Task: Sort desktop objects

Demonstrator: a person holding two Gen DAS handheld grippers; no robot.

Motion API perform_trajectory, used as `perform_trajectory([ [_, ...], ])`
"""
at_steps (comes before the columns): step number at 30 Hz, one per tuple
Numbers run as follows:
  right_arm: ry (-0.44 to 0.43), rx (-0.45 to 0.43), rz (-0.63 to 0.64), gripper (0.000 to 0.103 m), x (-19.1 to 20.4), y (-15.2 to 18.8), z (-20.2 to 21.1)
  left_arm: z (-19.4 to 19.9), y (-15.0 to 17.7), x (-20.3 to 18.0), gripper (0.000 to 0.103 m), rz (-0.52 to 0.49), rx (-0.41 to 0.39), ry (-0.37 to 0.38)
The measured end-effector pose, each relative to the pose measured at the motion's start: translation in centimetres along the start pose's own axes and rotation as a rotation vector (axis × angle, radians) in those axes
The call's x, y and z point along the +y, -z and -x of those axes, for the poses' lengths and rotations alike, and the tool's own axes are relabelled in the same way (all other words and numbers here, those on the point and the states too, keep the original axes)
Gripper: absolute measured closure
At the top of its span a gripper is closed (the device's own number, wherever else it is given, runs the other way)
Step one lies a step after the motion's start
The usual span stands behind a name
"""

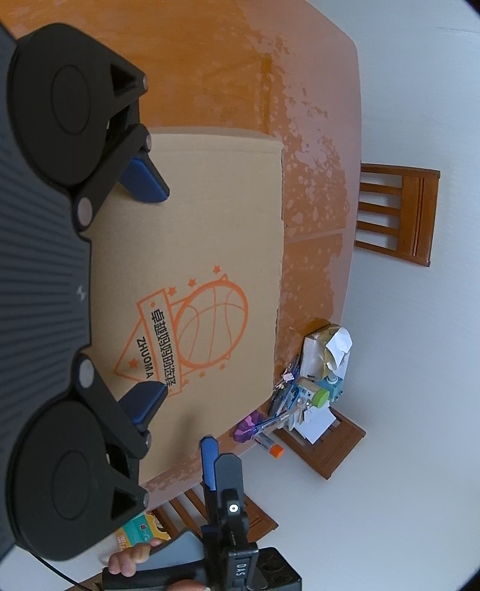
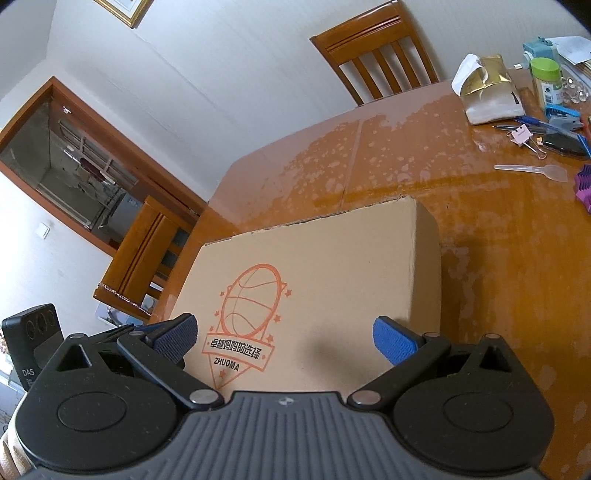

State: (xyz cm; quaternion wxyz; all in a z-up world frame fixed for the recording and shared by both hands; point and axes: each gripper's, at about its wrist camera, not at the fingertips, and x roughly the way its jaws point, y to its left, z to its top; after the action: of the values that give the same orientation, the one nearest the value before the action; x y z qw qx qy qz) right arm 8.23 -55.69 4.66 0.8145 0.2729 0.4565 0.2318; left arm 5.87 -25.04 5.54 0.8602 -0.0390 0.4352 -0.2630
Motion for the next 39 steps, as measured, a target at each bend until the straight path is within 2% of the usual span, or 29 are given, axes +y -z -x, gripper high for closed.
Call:
perform_trajectory([
  [4,-0.01,-0.02,0.008,0.0,0.8,0.5,0.7,0.9,0.1,0.1,0.001,0.054,-0.009,-0.03],
  [6,-0.041,-0.029,0.019,0.0,1.6,1.3,1.4,2.2,0.6,-0.2,0.001,0.058,-0.048,-0.042],
  [11,-0.015,-0.006,0.094,0.0,3.8,4.6,2.1,4.2,2.8,-1.4,0.001,0.038,-0.088,-0.107],
  [16,0.0,0.025,0.114,0.0,4.5,6.8,1.9,4.0,4.1,-2.0,0.001,0.037,-0.056,-0.096],
  [20,-0.01,0.014,0.096,0.0,4.3,6.8,1.8,3.5,4.5,-1.6,0.001,0.06,-0.055,-0.067],
  [26,-0.004,-0.007,0.075,0.0,4.3,6.9,1.9,3.6,4.4,-1.8,0.001,0.058,-0.074,-0.102],
  [32,0.065,-0.105,0.138,0.0,6.4,6.5,3.6,6.3,4.0,-3.4,0.001,-0.023,-0.235,-0.24],
  [39,0.149,-0.181,0.276,0.0,10.0,6.0,4.9,9.2,4.3,-4.9,0.001,-0.095,-0.413,-0.323],
])
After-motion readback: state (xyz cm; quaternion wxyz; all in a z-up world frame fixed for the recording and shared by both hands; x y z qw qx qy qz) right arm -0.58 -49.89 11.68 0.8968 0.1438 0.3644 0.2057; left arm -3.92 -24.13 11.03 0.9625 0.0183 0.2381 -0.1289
